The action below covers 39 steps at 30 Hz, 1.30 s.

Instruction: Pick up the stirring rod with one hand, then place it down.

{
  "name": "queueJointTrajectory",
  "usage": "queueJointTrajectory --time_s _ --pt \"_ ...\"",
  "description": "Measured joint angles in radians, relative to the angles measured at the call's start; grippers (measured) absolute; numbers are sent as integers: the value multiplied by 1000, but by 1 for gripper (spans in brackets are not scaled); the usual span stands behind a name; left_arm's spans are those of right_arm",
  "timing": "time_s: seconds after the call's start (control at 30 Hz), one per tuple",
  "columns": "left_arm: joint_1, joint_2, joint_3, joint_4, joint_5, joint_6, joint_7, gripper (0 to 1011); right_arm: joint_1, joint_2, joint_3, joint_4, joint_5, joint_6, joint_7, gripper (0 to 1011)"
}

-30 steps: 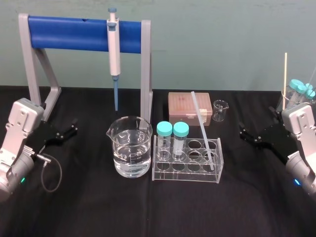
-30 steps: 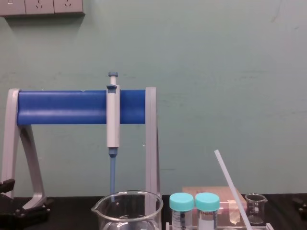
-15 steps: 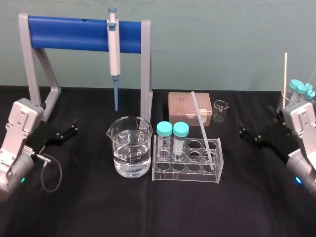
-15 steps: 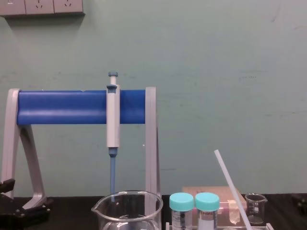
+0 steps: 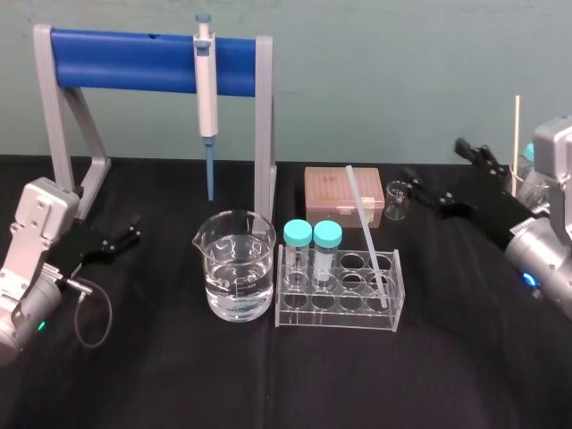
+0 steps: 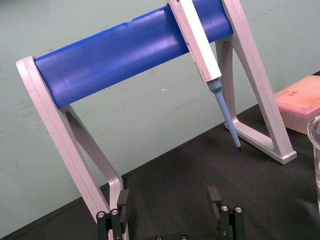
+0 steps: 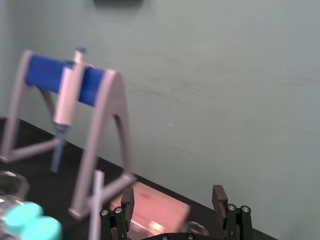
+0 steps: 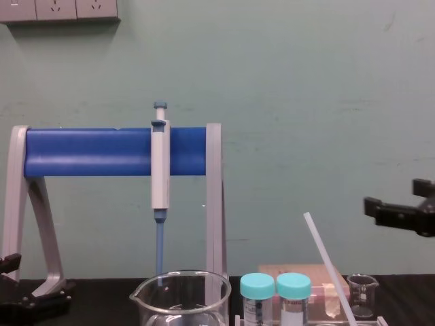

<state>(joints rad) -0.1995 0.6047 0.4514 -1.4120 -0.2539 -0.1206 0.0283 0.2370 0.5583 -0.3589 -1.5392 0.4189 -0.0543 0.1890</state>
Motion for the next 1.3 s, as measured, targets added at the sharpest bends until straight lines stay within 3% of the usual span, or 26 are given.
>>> queueJointTrajectory --time_s 0.17,0.4,0.77,1.3 --pt "0 0 0 0 0 0 0 1000 12 -23 7 -11 61 53 59 1003" --pt "0 0 0 0 0 0 0 1000 38 -56 1 11 92 115 122 1003" --pt "0 0 0 0 0 0 0 1000 76 -86 -27 59 63 170 172 1003" --pt "0 0 0 0 0 0 0 1000 104 -121 -38 109 9 214 197 1003"
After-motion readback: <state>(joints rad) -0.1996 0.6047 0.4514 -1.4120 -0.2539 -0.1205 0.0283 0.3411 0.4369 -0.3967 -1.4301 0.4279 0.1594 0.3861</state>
